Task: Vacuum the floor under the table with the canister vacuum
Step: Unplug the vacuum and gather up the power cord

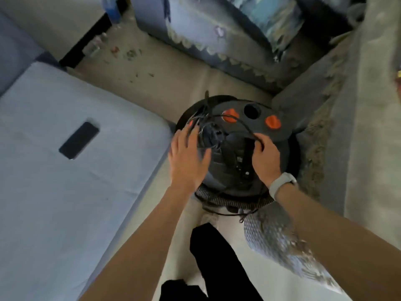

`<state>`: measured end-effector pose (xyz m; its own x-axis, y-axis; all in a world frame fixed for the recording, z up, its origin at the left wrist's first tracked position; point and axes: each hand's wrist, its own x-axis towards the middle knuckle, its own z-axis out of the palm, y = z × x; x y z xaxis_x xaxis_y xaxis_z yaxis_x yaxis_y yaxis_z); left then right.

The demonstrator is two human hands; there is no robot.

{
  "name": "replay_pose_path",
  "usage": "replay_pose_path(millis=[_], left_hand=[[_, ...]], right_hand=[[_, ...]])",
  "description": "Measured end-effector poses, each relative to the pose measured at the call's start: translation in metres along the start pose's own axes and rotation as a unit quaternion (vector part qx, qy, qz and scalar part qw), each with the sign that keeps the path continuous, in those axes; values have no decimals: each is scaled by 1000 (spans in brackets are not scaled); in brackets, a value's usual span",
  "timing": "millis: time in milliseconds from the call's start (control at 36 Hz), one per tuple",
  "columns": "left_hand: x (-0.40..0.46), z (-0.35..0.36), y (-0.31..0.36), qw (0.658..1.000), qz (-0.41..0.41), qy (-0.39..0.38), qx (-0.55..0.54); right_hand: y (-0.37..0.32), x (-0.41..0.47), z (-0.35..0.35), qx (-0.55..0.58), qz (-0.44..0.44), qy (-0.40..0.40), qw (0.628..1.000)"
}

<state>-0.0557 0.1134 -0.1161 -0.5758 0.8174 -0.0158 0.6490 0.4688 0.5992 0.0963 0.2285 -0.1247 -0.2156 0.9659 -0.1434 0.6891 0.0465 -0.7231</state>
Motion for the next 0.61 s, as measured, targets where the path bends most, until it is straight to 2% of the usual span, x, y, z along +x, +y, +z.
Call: replay_pose_path(millis=[139, 222, 306, 361, 472, 611], left_hand=[[43, 39, 0, 983, 121, -76, 116], [68, 57, -2, 961, 194, -79, 182], [88, 73, -6, 934, 265, -88, 224], [94, 83, -10, 927, 280, -90, 231], [97, 91, -17, 928, 299, -58, 215], [108, 93, -16, 911, 336, -24, 238]], right_hand=[[34, 13, 16, -22, 28, 14, 999], [45, 5, 29, -55, -6, 41, 998], [45, -3, 43, -82, 4, 80, 993], [40, -11, 51, -109, 32, 96, 989], [29, -25, 70, -147, 118, 60, 980], [33, -11, 78, -249, 114, 88, 958]])
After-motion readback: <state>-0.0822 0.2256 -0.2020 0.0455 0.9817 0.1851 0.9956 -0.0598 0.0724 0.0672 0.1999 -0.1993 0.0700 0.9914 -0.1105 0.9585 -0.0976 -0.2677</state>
